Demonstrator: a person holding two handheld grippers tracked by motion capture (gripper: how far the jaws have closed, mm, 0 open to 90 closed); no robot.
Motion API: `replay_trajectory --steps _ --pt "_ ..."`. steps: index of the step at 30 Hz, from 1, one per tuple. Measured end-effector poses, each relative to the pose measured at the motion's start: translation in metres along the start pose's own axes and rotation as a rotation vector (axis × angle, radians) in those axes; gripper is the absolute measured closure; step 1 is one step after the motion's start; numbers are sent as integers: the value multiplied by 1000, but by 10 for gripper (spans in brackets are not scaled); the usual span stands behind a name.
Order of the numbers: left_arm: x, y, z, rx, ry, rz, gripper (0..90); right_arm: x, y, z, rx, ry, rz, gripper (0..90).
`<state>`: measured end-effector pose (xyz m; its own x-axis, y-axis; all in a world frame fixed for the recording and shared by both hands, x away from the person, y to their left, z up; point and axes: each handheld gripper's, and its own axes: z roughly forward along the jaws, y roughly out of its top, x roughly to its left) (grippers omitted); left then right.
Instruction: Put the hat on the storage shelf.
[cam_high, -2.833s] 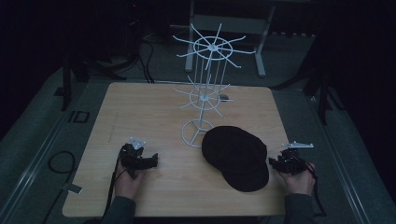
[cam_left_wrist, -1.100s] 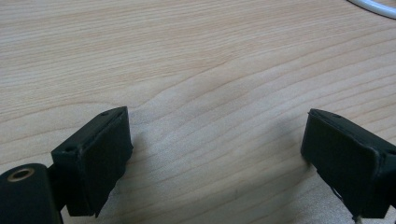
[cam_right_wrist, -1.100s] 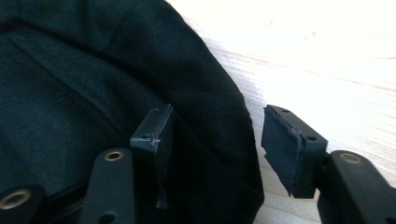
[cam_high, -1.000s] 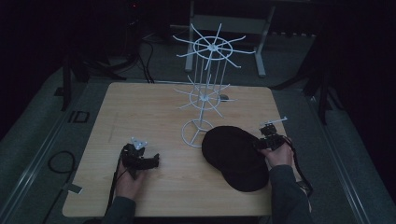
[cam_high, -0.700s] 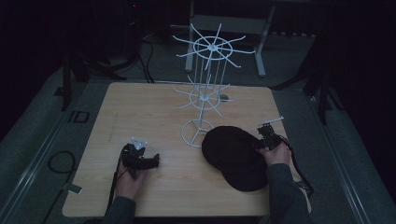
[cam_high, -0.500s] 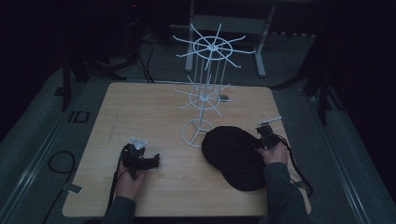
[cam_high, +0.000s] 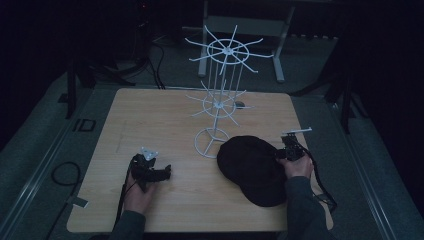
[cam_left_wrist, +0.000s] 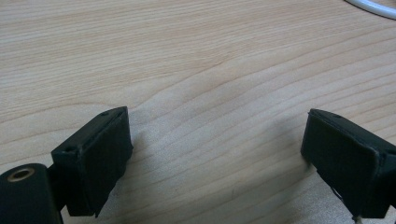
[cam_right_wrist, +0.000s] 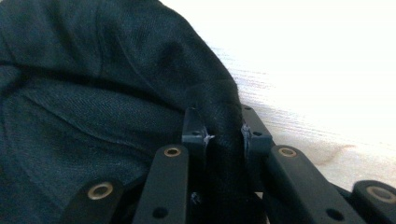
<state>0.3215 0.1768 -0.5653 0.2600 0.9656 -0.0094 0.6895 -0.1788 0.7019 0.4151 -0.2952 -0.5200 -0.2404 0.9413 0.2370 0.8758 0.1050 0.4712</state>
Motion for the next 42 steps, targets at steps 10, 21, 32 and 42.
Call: replay_trajectory --steps 10,21,32,42 --pt "0 0 0 1 0 1 91 -10 -8 -23 -106 51 55 771" --pt "0 0 0 1 -2 3 91 -16 -15 -53 -229 109 86 769" --pt "-1 0 0 -2 -2 3 91 -17 -23 -66 -306 117 94 769" --pt "-1 0 0 -1 -2 4 91 -23 -31 -85 -406 160 120 770"
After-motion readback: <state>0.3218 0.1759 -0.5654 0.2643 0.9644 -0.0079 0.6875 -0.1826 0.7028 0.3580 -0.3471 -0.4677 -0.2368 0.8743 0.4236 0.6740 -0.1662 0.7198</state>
